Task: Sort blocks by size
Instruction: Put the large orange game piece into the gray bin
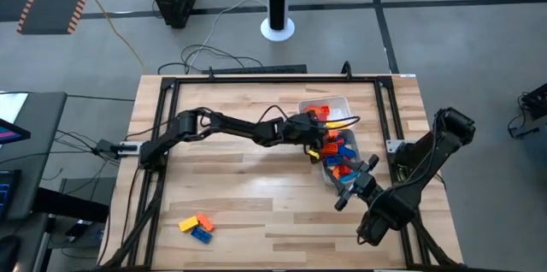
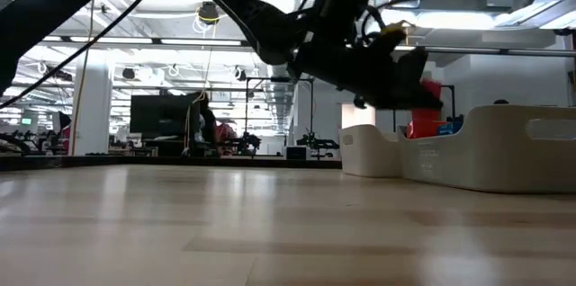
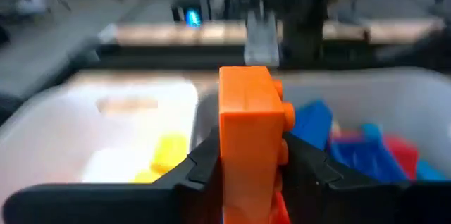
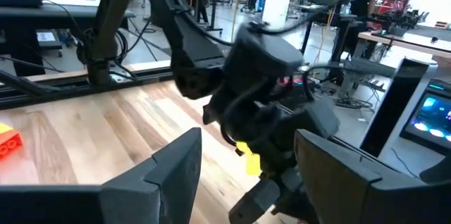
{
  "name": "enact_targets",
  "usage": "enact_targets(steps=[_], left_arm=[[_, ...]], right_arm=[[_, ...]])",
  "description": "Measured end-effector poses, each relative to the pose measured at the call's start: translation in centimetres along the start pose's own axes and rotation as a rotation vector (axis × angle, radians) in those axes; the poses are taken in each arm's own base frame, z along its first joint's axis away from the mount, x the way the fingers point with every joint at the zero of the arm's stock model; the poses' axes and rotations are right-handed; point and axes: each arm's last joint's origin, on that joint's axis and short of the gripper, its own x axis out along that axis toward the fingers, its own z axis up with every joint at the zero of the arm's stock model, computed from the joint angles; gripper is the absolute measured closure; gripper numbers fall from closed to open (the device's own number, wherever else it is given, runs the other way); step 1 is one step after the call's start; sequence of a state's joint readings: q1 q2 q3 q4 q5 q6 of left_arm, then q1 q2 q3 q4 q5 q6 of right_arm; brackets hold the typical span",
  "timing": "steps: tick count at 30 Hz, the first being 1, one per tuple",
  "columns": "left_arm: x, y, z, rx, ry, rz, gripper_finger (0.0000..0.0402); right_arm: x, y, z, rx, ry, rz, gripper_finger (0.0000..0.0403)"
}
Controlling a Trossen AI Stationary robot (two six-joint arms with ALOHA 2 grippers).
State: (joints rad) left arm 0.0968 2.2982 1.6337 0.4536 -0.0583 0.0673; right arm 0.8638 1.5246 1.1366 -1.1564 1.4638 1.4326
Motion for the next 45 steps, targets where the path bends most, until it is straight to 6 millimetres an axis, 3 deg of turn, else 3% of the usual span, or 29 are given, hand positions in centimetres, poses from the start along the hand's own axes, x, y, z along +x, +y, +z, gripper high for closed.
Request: enact_targets(steps=[4,10,14,18,24,28,34,39,45], left_arm=[[0.0,0.2,0.5,0.002,0.051,-0.039,0.0259],[-1.5,0.1,3.0,0.057,0.138,-0.09,0.0195],[-4.3,-1.0,5.5,0.154,0.197,-0.08,0.0194],[-8.7,-3.0,7.5,0.226,0.255,-0.091,0.0204],[-16.4,-6.5,6.0,0.208,0.421,-0.174,0.0211],[-21.8,-8.9,4.0,0.097,0.581,-0.22,0.0212],[-29.2,-13.3,3.0,-0.033,0.743,-0.234,0.0212],[-33.3,-17.0,2.2,-0.025,0.779,-0.216,0.0212],[-35.6,-20.0,-0.1,-0.069,0.904,-0.204,0.0211]], right_arm=[[-0.2,0.0,0.0,-0.004,0.001,0.008,0.0148],[-0.2,0.0,0.0,-0.004,0.004,0.007,0.0148],[-0.3,0.0,-0.1,-0.003,0.009,0.012,0.0148],[-0.7,0.1,-0.1,0.001,0.013,0.028,0.0148],[-1.0,0.1,-0.2,-0.011,0.018,0.041,0.0148],[-1.0,0.2,-0.3,-0.021,0.047,0.047,0.0148],[-0.7,0.2,-0.2,-0.015,0.055,0.038,0.0148],[-0.3,0.2,-0.2,-0.013,0.057,0.021,0.0148],[0.3,0.2,-0.1,-0.03,0.059,0.003,0.0148]])
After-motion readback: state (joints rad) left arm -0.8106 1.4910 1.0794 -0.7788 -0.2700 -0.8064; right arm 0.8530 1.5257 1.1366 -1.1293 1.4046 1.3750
